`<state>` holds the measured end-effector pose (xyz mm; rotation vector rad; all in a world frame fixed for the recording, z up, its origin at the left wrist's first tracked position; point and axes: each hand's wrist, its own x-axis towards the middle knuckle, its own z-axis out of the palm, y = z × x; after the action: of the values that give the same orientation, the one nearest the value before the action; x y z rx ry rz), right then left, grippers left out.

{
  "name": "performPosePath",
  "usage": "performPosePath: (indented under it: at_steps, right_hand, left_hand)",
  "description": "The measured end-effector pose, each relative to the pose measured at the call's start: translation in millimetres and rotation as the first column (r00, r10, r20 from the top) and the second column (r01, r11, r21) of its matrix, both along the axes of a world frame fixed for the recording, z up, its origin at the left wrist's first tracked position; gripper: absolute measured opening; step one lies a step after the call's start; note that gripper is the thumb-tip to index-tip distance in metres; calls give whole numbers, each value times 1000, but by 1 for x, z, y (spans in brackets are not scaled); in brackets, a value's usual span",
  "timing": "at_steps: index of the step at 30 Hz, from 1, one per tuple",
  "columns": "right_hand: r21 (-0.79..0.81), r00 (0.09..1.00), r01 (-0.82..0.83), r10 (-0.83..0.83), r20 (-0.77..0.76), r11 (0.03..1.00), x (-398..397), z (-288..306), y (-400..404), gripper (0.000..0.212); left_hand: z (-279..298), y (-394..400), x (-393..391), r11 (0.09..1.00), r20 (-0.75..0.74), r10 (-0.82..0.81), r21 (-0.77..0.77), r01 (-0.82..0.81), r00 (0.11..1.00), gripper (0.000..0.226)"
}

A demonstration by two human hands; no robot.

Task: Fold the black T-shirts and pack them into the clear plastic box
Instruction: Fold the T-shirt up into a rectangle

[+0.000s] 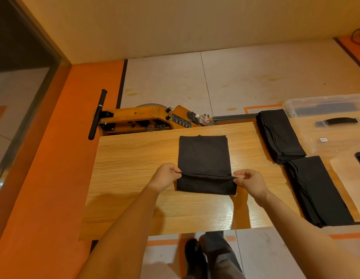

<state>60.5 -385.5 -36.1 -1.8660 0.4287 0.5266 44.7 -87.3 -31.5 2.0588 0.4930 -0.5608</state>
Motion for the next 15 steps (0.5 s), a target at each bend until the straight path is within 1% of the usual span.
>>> performPosePath:
  at_steps: [4, 12, 15]
  right_hand:
    - [23, 998, 57, -58, 27, 998, 16, -7, 8, 16]
    - [19, 993, 115, -116, 33, 993, 42, -30, 18, 13]
    - [-15, 993, 110, -109, 35, 994, 49, -38, 19, 14]
  left_hand:
    - [-17, -7, 13, 997, 28, 63, 45, -64, 998, 11]
    - [-41, -20, 26, 972, 60, 212, 90, -217, 975, 5]
    - [-43, -24, 29, 962, 66, 240, 122, -246, 969, 11]
